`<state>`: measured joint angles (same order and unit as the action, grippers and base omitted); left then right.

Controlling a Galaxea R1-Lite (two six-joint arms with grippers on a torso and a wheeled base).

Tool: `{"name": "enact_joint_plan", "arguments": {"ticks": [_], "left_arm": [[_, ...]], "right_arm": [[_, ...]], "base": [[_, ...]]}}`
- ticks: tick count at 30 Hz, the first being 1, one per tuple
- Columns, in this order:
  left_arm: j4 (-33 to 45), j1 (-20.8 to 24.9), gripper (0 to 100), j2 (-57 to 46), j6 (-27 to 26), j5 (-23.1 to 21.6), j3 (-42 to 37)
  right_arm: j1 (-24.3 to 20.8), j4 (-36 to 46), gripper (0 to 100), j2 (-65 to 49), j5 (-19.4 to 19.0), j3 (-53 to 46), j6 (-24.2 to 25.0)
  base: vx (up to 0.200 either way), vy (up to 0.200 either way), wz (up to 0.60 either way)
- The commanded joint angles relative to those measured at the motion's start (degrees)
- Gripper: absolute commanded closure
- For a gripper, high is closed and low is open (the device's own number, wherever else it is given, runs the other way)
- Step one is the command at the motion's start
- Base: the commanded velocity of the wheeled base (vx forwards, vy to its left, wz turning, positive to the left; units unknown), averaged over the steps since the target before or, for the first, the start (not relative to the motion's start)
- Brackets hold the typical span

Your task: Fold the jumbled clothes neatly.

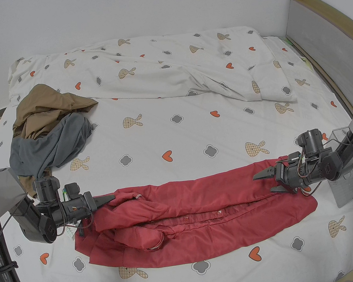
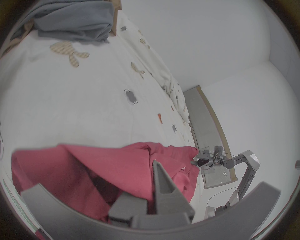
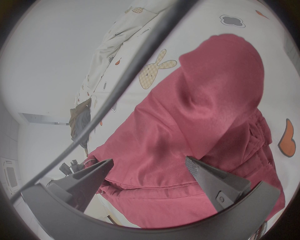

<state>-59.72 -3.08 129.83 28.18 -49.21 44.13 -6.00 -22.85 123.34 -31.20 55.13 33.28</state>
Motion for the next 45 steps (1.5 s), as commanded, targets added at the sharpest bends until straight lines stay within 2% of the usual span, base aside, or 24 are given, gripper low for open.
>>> {"name": "enact_joint_plan", "arguments": {"ticks": [1, 12, 17, 28, 29, 32, 38, 42, 45], "left_arm": [[0.04, -0.08, 100, -2.21, 0.47, -0.01, 2.36], [1.71, -0.17, 100, -2.56, 0.73, -0.01, 6.14], [1.71, -0.78, 100, 0.60, -0.24, -0.01, 6.58], [1.71, -1.13, 100, 0.16, -1.64, -0.01, 2.28], [1.71, -1.13, 0, 0.07, -1.73, -0.01, 2.01], [1.71, -1.75, 0, -1.60, -1.73, -0.01, 1.75], [1.80, -6.14, 0, -12.50, -1.38, -0.01, -0.27], [1.89, -5.97, 0, -15.92, 0.03, -0.01, -1.33], [1.98, -3.95, 0, -16.45, 2.75, -1.59, -2.56]], "right_arm": [[0.02, -0.01, 0, 1.37, -0.01, -0.02, -0.06], [0.28, -0.01, 0, 1.46, -0.01, 0.07, -0.06], [0.46, -0.01, 0, 1.55, -0.01, 0.16, 0.03], [0.55, -0.01, 0, 2.43, -0.01, 0.42, 0.03], [0.64, -0.01, 0, 2.43, -0.01, 0.42, 0.03], [0.64, -0.01, 0, 2.51, -0.01, 0.42, 0.03], [0.46, -0.01, 0, 2.60, -0.01, 0.51, 0.03], [0.46, -0.01, 0, 2.60, -0.01, 0.51, 0.03], [0.46, -0.01, 0, 2.60, -0.01, 0.42, 0.03]], "base": [[0.000, 0.000, 0.00], [0.000, 0.000, 0.00], [0.000, 0.000, 0.00], [0.000, 0.000, 0.00], [0.000, 0.000, 0.00], [0.000, 0.000, 0.00], [0.000, 0.000, 0.00], [0.000, 0.000, 0.00], [0.000, 0.000, 0.00]]}}
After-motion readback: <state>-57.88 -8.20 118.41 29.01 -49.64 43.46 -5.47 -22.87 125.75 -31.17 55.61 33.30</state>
